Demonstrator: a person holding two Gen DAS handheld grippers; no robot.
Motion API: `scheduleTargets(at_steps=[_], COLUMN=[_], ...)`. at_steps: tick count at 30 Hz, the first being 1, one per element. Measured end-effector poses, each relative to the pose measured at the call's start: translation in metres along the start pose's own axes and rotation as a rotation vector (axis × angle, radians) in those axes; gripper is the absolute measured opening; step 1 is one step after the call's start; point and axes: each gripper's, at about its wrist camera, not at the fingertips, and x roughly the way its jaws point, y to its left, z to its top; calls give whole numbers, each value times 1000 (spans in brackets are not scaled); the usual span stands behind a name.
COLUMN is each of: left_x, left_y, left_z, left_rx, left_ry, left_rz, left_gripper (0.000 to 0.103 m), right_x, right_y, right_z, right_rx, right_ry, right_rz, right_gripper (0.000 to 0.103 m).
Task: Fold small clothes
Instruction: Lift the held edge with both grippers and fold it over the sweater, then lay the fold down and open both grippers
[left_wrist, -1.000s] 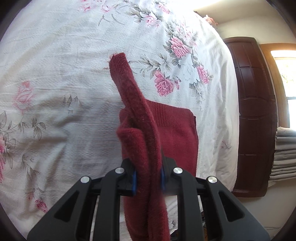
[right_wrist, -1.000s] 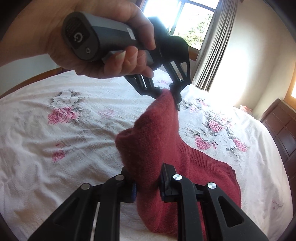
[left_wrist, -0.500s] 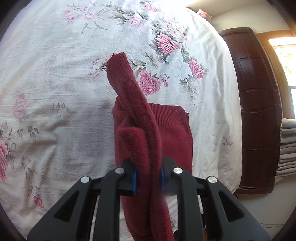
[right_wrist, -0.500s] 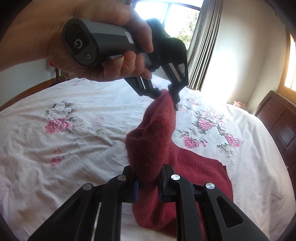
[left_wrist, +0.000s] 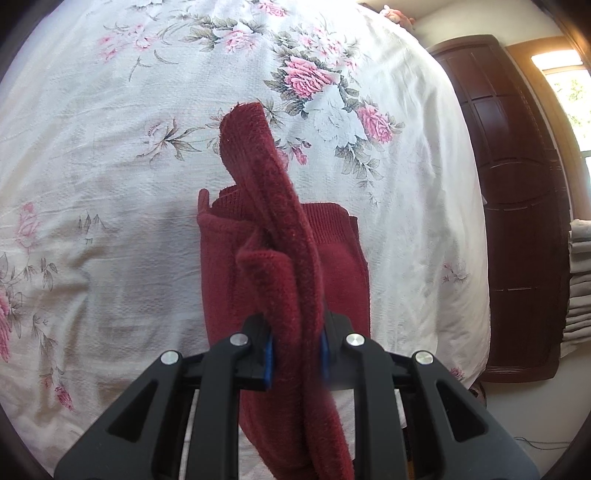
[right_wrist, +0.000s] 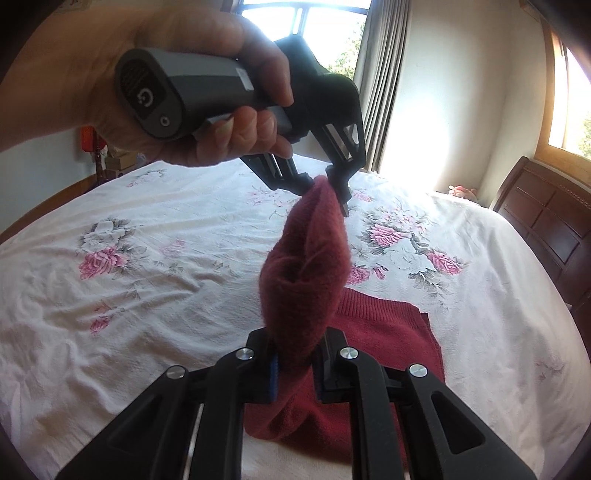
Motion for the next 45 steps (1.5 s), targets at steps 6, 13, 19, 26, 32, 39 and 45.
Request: scheduleTargets(at_steps=[6,13,19,26,32,39,45], left_x=[11,28,46,69,86,110,134], left_y=[-21,-41,-59,-73,-79,-88,-98], left_z=[-1,0,1,2,3,3,1], left_rx=[14,28,42,56,59,78,85], left_ry=[10,24,38,54,58,67,83], left_rz=[17,29,38,45,64,102,147], left_gripper=[16,16,16,16,16,16,16], right_x=[-4,-8,-10,-7,-4,1,5], right_y=[-15,-36,-58,-74,-87,-104,-114], right_z=[-7,-17,-27,-38,-48,-64,-77], right_rx=[34,75,121,153,178,230,263], right_ry=[1,4,9,15,25,36,50], right_rz=[-2,-7,-12,-16,-27,-35,-36], right_gripper=[13,13,13,13,13,13,13])
